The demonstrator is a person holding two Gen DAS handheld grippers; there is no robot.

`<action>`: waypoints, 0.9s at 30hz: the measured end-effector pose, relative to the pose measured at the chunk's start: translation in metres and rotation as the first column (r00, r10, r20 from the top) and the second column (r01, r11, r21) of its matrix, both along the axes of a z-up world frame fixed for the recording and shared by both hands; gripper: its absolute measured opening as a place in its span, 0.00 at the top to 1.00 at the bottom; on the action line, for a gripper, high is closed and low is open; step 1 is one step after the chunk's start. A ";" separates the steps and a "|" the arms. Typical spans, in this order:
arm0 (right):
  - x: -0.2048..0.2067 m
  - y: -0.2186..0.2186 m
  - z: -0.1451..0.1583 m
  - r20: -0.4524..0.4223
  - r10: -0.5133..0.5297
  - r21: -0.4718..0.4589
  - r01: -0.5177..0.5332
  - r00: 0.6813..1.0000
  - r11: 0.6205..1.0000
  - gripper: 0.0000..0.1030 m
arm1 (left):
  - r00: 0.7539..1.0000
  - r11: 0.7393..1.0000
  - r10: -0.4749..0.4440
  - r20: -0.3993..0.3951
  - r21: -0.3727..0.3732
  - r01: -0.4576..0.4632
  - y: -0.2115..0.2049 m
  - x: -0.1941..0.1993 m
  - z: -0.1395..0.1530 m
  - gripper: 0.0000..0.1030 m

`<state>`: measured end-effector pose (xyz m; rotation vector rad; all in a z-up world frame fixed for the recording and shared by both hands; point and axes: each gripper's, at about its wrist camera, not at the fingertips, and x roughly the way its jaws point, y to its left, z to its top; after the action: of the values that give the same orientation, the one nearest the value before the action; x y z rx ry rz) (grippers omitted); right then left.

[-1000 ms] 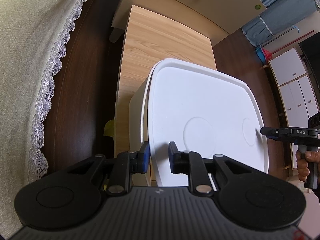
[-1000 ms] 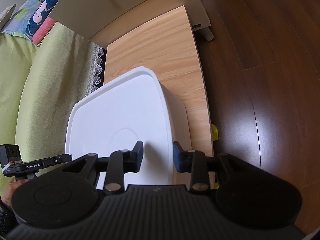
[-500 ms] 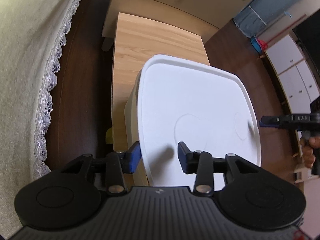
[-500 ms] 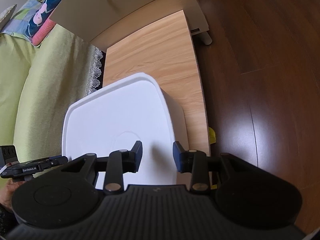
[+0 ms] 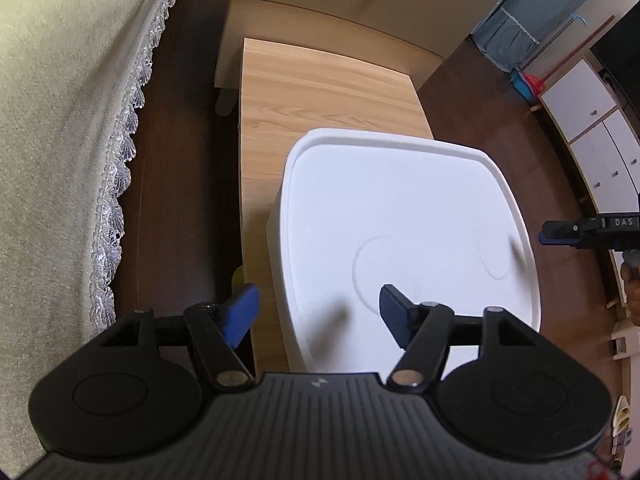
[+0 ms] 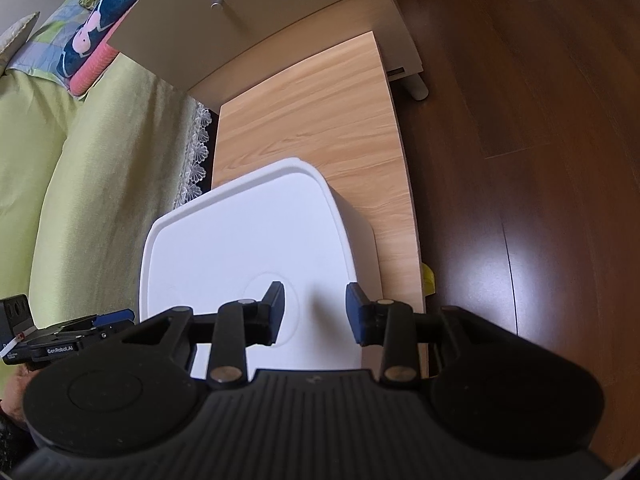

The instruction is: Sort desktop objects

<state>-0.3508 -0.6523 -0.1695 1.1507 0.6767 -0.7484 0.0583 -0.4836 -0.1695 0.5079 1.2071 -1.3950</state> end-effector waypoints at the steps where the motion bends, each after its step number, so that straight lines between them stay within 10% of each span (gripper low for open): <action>1: 0.000 0.001 0.000 0.000 0.000 -0.001 0.000 1.000 1.000 0.70 | 1.000 1.000 0.005 0.001 0.000 -0.005 0.000 0.001 0.000 0.34; 10: -0.001 0.004 -0.005 -0.021 -0.003 0.008 0.003 1.000 1.000 0.70 | 0.998 0.999 0.029 0.052 0.032 -0.030 -0.001 0.005 -0.007 0.34; 27: 0.023 0.014 -0.028 -0.283 0.092 -0.035 -0.106 0.955 0.994 0.38 | 0.988 0.993 0.001 0.155 0.115 -0.020 -0.007 -0.004 -0.024 0.21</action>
<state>-0.3276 -0.6383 -0.1974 0.9659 0.9421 -0.8476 0.0540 -0.4903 -0.1939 0.6783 1.1669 -1.2569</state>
